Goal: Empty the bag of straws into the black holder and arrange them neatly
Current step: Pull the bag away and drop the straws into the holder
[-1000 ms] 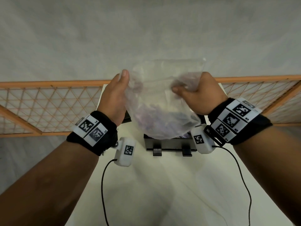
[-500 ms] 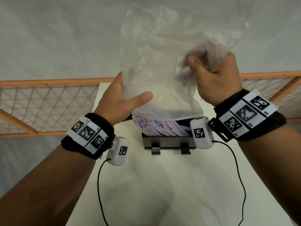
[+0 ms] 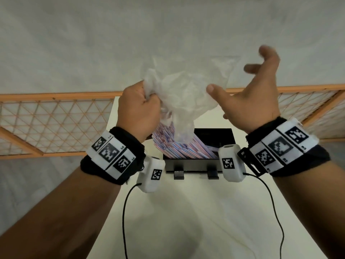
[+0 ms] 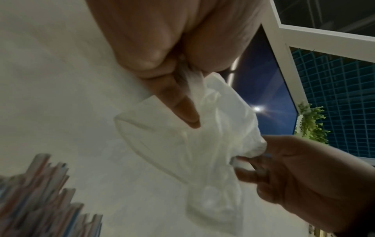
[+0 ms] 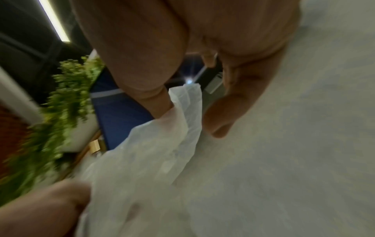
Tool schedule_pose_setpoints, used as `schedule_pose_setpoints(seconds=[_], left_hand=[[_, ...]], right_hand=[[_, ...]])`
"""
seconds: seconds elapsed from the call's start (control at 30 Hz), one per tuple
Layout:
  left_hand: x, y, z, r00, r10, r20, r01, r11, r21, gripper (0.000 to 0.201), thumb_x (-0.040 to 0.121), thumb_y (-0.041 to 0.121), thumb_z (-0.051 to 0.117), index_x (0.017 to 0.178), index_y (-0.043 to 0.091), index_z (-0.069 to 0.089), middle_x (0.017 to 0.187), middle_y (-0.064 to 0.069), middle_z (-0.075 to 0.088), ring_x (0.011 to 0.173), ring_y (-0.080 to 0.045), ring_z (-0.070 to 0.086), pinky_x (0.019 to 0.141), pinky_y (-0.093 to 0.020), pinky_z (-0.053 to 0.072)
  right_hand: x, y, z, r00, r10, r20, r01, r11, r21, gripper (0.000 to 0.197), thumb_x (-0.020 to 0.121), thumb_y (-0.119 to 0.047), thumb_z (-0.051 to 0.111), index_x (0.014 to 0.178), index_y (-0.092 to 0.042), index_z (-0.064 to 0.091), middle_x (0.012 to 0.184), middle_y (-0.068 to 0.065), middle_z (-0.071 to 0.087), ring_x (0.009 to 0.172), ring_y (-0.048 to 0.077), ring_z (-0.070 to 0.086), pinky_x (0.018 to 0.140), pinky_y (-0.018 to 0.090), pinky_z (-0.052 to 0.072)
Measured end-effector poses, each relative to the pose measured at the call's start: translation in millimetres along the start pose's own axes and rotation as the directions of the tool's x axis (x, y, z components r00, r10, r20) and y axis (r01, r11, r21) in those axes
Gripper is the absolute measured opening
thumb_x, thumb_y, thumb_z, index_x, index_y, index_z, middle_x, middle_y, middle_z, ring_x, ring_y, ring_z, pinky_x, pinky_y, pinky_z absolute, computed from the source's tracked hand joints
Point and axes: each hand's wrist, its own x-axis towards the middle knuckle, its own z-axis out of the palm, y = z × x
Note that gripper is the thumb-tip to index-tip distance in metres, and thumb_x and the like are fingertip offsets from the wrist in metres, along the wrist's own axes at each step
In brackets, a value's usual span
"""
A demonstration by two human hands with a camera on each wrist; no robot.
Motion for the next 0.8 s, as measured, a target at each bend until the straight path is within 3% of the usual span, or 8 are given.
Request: schedule_pose_setpoints(seconds=[0.1,0.2,0.33,0.43,0.53,0.6,0.7,0.8], left_hand=[[-7.1,8.1,4.1,0.995,-0.028,0.095,0.046,0.98,-0.196,0.016,0.081,0.003,0.057,0.088,0.001,0.072,0.091,-0.013,0.077,0.087,-0.034,0.074,0.077,-0.058,0.06],[-16.9,24.6,8.8,0.951,0.071,0.302,0.066,0.905,-0.421,0.022,0.067,0.011,0.064,0.086,0.015,0.074,0.097,-0.012,0.075,0.099,-0.035,0.07,0.094,-0.054,0.055],[-26.4,34.4,7.6,0.857,0.131,0.498,0.185,0.824,-0.536,0.072,0.067,-0.003,0.052,0.138,0.006,0.042,0.125,-0.017,0.064,0.113,-0.026,0.064,0.095,-0.037,0.052],[-30.3,32.1,-0.3,0.923,0.24,0.302,-0.196,0.966,-0.17,0.081,0.07,0.002,0.066,0.144,0.009,0.035,0.137,-0.007,0.054,0.121,-0.016,0.058,0.101,-0.037,0.048],[-34.0,28.8,-6.0,0.845,0.394,0.361,-0.468,0.872,0.144,0.106,0.064,0.042,0.091,0.151,0.029,0.033,0.161,-0.004,0.023,0.149,-0.019,0.028,0.118,-0.023,0.026],[-37.2,26.6,-2.8,0.828,0.404,0.39,-0.487,0.862,0.142,0.094,0.068,0.042,0.091,0.148,0.029,0.042,0.158,-0.005,0.03,0.148,-0.02,0.033,0.116,-0.018,0.03],[-35.9,20.6,-4.3,0.864,0.463,0.199,-0.487,0.868,0.092,0.043,0.078,0.006,0.082,0.118,0.012,0.069,0.111,-0.004,0.065,0.1,-0.014,0.065,0.083,-0.024,0.053],[-23.2,10.0,-22.7,0.956,0.242,-0.167,-0.235,0.97,0.064,0.019,0.079,0.01,0.072,0.097,0.014,0.076,0.092,0.0,0.073,0.085,-0.015,0.07,0.076,-0.036,0.059]], right_hand=[[-16.7,-7.5,-3.5,0.913,-0.326,0.245,0.321,0.945,0.063,0.116,0.069,-0.026,0.082,0.158,-0.015,0.009,0.158,0.0,0.022,0.137,0.014,0.037,0.098,0.037,0.053],[-25.6,-11.1,10.1,0.813,-0.265,0.518,0.307,0.952,0.005,0.111,0.07,-0.023,0.085,0.157,-0.014,0.016,0.151,0.007,0.037,0.123,-0.002,0.04,0.091,0.003,0.039],[-16.1,4.2,25.0,0.93,-0.15,0.335,0.143,0.989,0.045,0.023,0.081,-0.019,0.068,0.103,-0.013,0.067,0.091,0.005,0.074,0.079,0.027,0.071,0.071,0.046,0.058],[-10.5,3.4,19.0,0.951,0.014,0.309,-0.079,0.977,0.2,0.019,0.094,-0.019,0.062,0.082,-0.006,0.069,0.068,0.009,0.071,0.059,0.027,0.069,0.058,0.048,0.058],[-19.6,-12.4,14.4,0.91,-0.055,0.412,-0.084,0.946,0.312,0.021,0.097,-0.015,0.058,0.084,-0.006,0.072,0.073,-0.003,0.073,0.069,0.015,0.069,0.064,0.034,0.052],[-28.4,-21.8,17.3,0.827,-0.083,0.555,-0.184,0.895,0.407,0.016,0.089,-0.012,0.062,0.085,0.001,0.07,0.077,0.004,0.07,0.073,0.018,0.065,0.068,0.03,0.05],[-31.5,-25.1,19.4,0.711,-0.069,0.7,-0.286,0.881,0.378,0.028,0.082,-0.031,0.064,0.093,-0.006,0.069,0.086,0.013,0.067,0.078,0.026,0.063,0.071,0.039,0.047],[-27.0,-16.8,12.8,0.731,-0.014,0.682,-0.271,0.912,0.309,0.037,0.084,-0.044,0.059,0.114,-0.023,0.062,0.104,0.011,0.072,0.086,0.022,0.073,0.075,0.043,0.053]])
